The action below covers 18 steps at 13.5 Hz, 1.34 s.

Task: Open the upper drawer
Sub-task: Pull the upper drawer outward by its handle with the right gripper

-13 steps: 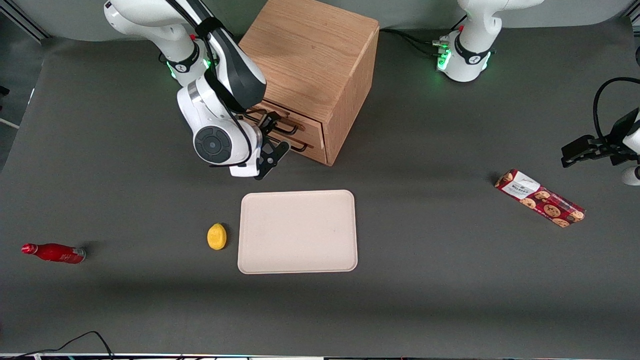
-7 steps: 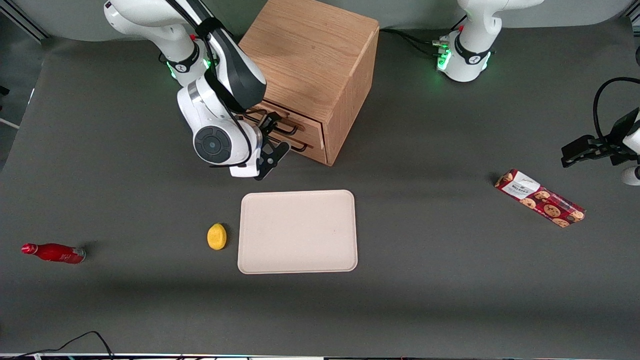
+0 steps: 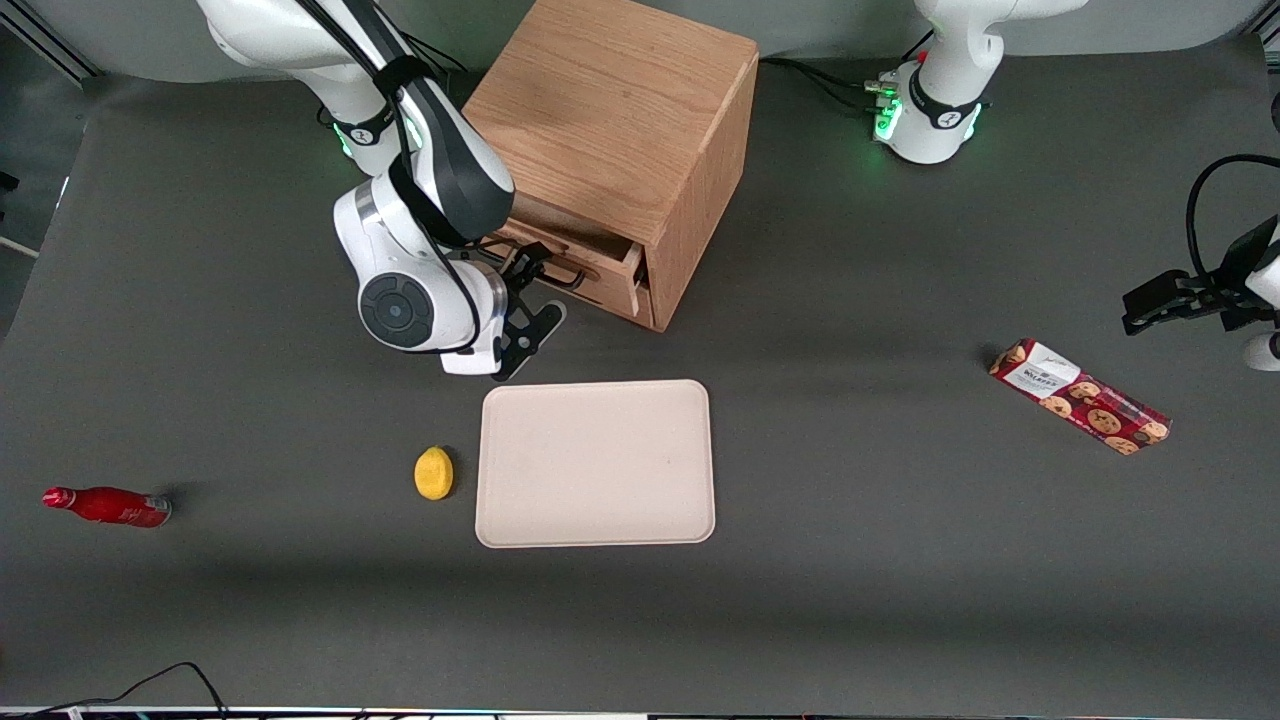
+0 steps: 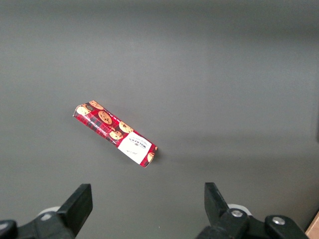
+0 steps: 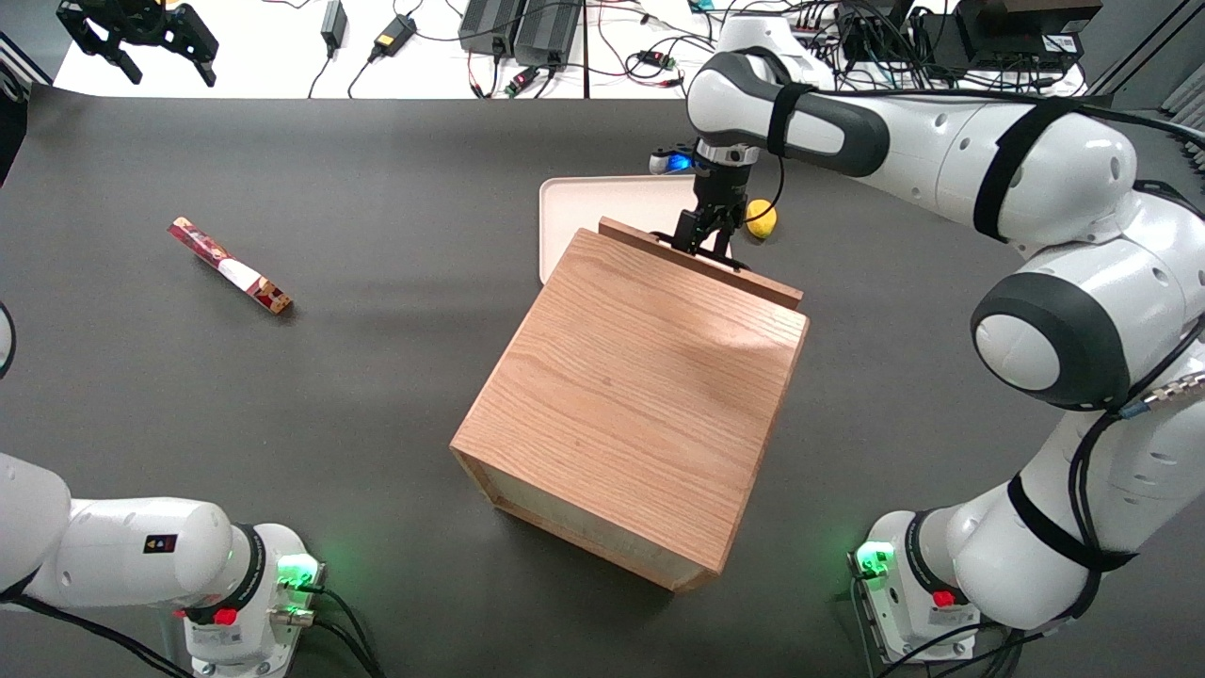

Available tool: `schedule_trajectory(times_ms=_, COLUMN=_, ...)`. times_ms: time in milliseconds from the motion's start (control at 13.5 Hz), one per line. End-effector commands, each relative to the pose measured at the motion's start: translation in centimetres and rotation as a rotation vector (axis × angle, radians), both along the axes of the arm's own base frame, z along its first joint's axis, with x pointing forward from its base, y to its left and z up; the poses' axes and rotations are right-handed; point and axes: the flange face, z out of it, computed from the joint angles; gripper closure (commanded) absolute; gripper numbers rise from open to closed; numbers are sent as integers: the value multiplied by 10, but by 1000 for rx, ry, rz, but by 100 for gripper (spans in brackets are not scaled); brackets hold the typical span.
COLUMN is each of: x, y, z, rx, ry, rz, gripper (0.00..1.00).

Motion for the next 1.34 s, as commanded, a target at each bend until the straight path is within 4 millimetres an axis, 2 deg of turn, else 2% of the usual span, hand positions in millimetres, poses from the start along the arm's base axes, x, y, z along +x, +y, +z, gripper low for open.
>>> schedule_trajectory(times_ms=0, x=18, y=1, z=-4, rx=29, ry=-18, rz=24, gripper=0)
schedule_trajectory(times_ms=371, x=42, y=-10, z=-1, rx=28, ry=-48, rz=9, gripper=0)
schedule_trajectory(times_ms=594, x=57, y=-22, z=-6, rx=37, ry=-51, rz=1, gripper=0)
schedule_trajectory(times_ms=891, x=66, y=-33, z=-9, rx=37, ry=-60, rz=8, gripper=0)
schedule_trajectory(times_ms=1262, x=85, y=-57, z=-12, rx=55, ry=-72, rz=2, gripper=0)
